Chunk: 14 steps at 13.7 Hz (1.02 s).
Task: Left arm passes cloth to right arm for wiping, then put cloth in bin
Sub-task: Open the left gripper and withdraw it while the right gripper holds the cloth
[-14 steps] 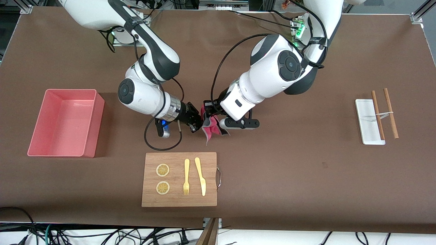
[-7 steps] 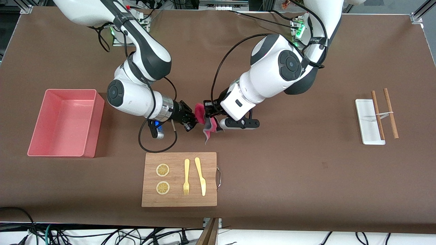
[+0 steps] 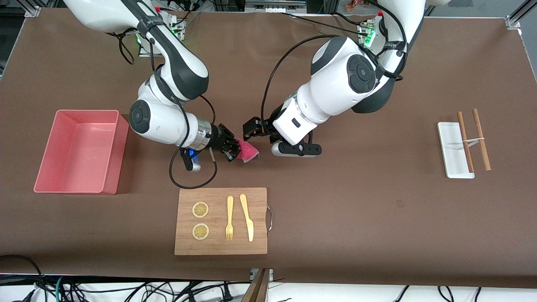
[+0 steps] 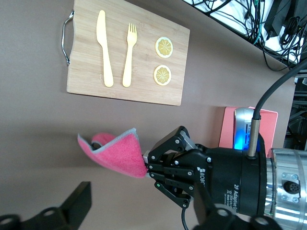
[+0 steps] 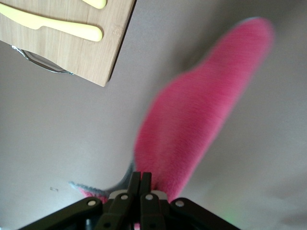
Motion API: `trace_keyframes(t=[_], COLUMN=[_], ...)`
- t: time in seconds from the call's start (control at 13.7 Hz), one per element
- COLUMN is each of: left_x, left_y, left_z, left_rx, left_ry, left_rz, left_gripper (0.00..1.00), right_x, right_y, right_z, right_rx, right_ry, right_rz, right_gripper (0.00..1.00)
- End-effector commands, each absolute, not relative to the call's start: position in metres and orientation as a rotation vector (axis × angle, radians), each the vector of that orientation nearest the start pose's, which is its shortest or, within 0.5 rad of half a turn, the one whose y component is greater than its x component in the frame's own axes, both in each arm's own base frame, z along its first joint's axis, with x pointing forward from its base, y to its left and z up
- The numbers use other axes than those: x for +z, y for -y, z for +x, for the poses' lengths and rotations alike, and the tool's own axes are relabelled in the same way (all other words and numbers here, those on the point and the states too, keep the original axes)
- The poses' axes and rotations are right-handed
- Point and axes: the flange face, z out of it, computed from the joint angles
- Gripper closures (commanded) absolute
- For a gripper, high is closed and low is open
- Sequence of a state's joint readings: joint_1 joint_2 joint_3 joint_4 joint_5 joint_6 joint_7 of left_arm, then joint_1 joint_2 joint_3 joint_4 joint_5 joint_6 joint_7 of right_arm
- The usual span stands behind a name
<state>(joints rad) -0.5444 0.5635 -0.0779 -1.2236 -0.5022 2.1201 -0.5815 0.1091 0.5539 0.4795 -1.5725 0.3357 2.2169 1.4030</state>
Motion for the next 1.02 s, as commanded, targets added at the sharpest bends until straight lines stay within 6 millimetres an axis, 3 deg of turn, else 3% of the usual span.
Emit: trace_keyframes(t=[0.0, 0.22, 0.51, 0.66, 0.8, 0.95], left_x=[0.505, 0.509, 0.534, 0.533, 0.537, 0.546], left_y=[0.428, 0.388, 0.330, 0.292, 0.256, 0.231], left_z=[0.606, 0.616, 0.621, 0.623, 0.625, 0.619], left_rx=[-0.032, -0.080, 0.042, -0.081, -0.131, -0.154], left_ry=[-0.217, -0.247, -0.213, -0.268, -0.314, -0.274], left_rz=[2.528, 2.624, 2.887, 2.933, 3.011, 3.109], left_gripper=[0.00, 0.00, 0.00, 0.00, 0.00, 0.00], right_x=[0.365, 0.347, 0.319, 0.301, 0.280, 0.258], right_y=[-0.366, -0.367, -0.369, -0.368, -0.361, -0.343], right_z=[0.591, 0.575, 0.554, 0.541, 0.533, 0.536], right_rx=[0.575, 0.695, 0.841, 0.880, 0.865, 0.825], right_ry=[-1.353, -1.300, -1.239, -1.188, -1.120, -1.025], right_rz=[-2.362, -2.465, -2.559, -2.613, -2.702, -2.795], right_gripper=[1.00, 1.00, 1.00, 1.00, 1.00, 1.00])
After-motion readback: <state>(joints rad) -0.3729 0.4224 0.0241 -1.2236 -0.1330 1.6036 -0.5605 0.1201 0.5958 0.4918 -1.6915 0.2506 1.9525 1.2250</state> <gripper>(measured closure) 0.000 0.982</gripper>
